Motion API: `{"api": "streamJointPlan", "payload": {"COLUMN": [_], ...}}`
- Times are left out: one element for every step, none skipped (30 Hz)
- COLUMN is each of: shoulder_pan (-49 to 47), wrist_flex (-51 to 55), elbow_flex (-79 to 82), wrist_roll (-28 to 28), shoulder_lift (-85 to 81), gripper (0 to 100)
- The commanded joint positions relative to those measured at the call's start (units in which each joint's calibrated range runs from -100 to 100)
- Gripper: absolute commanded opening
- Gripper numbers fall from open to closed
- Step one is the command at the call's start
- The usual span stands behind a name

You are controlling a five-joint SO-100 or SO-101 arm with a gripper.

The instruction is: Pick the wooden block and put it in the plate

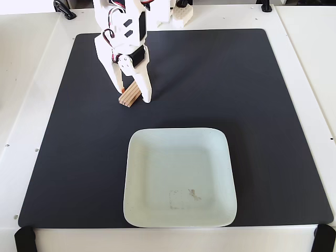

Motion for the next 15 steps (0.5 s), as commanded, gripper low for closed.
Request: {"api": "streamJointPlan", "payload": {"shoulder_pan": [0.2, 0.2, 0.2, 0.1, 0.1, 0.0, 0.0, 0.0, 0.1, 0.1, 0.1, 0.2, 0.2, 0.2, 0.2], "wrist_flex": [-1.1, -1.1, -1.1, -0.9, -0.8, -0.7, -1.1, -1.2, -1.2, -1.2, -1.2, -1.2, -1.2, -1.1, -0.7], "elbow_flex": [0.4, 0.4, 0.5, 0.5, 0.5, 0.8, 1.5, 2.2, 2.9, 3.3, 3.8, 4.1, 4.2, 4.2, 4.0], "wrist_roll": [-0.1, -0.1, -0.1, -0.1, -0.1, -0.1, -0.1, 0.0, 0.0, 0.0, 0.1, 0.1, 0.1, -0.1, -0.1], "shoulder_lift": [1.1, 1.1, 1.2, 1.2, 1.2, 1.2, 1.1, 0.8, 0.6, 0.4, 0.3, 0.2, 0.1, 0.1, -0.3], "gripper": [26, 24, 21, 16, 10, 4, 0, 1, 3, 3, 1, 1, 1, 1, 1]}}
